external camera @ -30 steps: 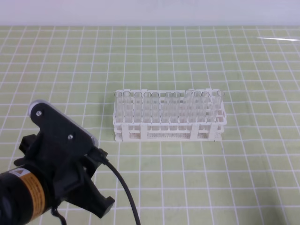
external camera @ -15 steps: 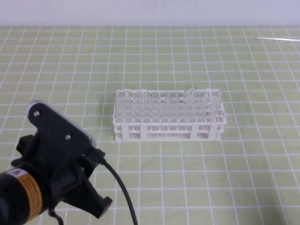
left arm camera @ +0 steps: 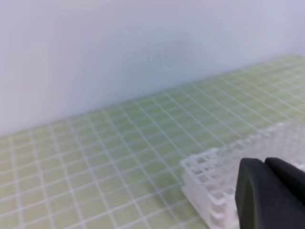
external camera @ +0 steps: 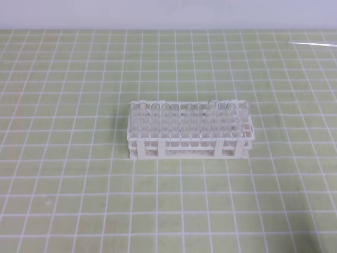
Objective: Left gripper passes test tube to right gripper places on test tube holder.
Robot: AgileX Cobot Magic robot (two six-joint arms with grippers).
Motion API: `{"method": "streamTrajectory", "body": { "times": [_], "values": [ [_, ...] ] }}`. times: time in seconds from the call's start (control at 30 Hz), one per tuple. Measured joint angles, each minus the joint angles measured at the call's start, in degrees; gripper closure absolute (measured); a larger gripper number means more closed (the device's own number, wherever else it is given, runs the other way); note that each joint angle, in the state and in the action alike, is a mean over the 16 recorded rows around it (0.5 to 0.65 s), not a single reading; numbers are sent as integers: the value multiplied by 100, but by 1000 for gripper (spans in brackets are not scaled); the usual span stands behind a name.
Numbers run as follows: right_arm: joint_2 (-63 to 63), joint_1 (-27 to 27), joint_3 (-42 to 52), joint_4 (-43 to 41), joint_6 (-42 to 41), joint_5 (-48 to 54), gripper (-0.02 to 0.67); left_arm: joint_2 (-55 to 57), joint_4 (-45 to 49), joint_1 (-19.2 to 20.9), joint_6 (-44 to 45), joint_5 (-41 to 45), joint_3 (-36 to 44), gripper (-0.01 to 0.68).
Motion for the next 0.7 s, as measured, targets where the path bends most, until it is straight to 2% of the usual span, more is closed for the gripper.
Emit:
{"method": "streamTrajectory", "body": {
  "times": [0.2,0.37,0.5,0.7],
  "values": [
    [0,0,0,0,-1,0,651,-1228,-901,1437,1026,-473,506,673],
    [0,0,0,0,-3,0,651,-1971,-1755,2473,1861,-878,1141,673],
    [0,0,0,0,-5,0,651,-2427,-2279,2985,2252,-1102,1738,673],
    [0,0,0,0,-9,3,651,-2788,-2581,3270,2366,-1186,2572,673]
  ]
}}
